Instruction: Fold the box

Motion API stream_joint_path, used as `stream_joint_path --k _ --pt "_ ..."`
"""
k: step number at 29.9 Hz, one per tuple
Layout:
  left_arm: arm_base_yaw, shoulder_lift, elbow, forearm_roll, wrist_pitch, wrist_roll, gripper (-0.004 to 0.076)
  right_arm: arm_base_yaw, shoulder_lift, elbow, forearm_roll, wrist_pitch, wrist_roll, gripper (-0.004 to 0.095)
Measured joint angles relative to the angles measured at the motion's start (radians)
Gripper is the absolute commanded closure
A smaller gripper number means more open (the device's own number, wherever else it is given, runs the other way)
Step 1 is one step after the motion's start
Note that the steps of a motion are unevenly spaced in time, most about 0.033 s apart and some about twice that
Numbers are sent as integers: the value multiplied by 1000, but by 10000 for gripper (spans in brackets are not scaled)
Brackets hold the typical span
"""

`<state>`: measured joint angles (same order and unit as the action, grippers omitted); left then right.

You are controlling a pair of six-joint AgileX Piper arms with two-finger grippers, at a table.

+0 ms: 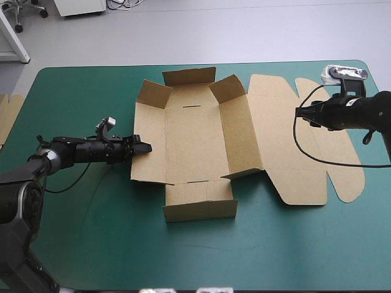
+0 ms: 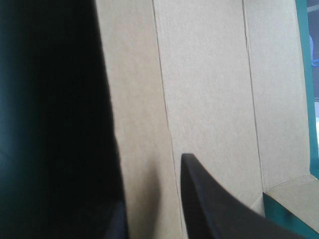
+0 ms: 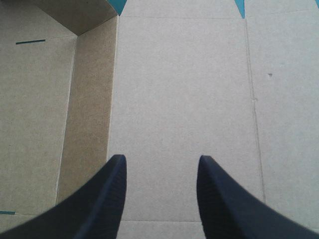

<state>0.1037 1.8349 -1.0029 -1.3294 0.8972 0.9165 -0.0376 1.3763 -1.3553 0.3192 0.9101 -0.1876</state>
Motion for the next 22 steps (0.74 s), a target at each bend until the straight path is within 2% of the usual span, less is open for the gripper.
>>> stream_joint_path --k 9,12,22 --pt "-44 1 -1 48 -1 7 659 0 0 0 0 0 -19 490" --pt "-58 1 -3 48 -2 32 733 0 0 0 0 0 -19 490" --pt "-69 2 -105 110 11 34 734 0 0 0 -1 0 -22 490"
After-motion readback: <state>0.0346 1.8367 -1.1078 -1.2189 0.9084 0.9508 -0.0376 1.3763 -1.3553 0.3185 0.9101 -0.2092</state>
